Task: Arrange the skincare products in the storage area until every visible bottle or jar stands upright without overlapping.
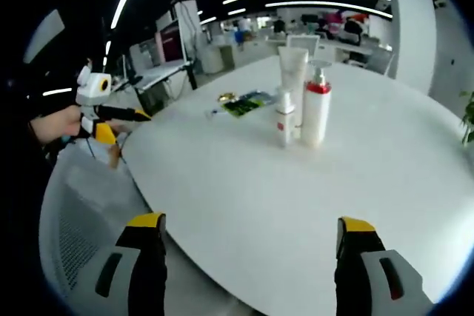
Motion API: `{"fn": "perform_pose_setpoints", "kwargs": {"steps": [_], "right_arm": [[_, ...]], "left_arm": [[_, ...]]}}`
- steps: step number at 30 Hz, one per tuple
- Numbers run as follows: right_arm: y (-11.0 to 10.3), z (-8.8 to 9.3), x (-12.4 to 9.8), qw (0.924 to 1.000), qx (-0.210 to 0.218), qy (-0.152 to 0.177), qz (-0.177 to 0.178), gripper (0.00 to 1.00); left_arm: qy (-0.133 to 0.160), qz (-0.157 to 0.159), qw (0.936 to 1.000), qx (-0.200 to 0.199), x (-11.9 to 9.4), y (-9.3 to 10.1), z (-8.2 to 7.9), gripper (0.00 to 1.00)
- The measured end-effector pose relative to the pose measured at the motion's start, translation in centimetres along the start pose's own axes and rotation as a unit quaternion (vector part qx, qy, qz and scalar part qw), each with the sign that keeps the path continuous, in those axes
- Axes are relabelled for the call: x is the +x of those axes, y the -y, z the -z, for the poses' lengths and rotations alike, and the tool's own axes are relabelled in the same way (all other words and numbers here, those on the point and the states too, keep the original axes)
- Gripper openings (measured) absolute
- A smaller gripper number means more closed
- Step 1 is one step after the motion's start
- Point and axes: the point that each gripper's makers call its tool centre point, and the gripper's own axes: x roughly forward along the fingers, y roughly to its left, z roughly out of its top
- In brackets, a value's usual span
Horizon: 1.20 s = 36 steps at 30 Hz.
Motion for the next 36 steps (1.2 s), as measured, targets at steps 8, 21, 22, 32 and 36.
{"fn": "perform_pose_setpoints", "kwargs": {"steps": [8, 21, 22, 32, 36], "right_arm": [[-0.2, -1.6, 0.4, 0.9994, -0.020, -0.030, 0.001, 0.96], [-1.8, -7.5, 1.6, 0.9971, -0.064, -0.036, -0.018, 0.77], [-2.0, -8.0, 1.7, 0.9967, -0.069, -0.036, -0.021, 0.76], [-3.6, -11.3, 4.2, 0.9883, -0.135, -0.059, -0.039, 0.68], [-4.2, -12.2, 5.6, 0.9847, -0.152, -0.073, -0.044, 0.66]], "left_arm": [[0.001, 0.001, 0.9999, -0.010, 0.7, -0.7, 0.4, 0.99], [-0.002, 0.010, 0.9998, -0.019, 1.3, -1.1, 1.1, 0.99], [-0.001, 0.010, 0.9997, -0.020, 1.3, -1.2, 1.2, 0.98], [0.007, 0.015, 0.9994, -0.030, 1.9, -1.6, 1.0, 0.98], [0.002, 0.012, 0.9997, -0.021, 2.1, -1.9, 1.2, 0.98]]}}
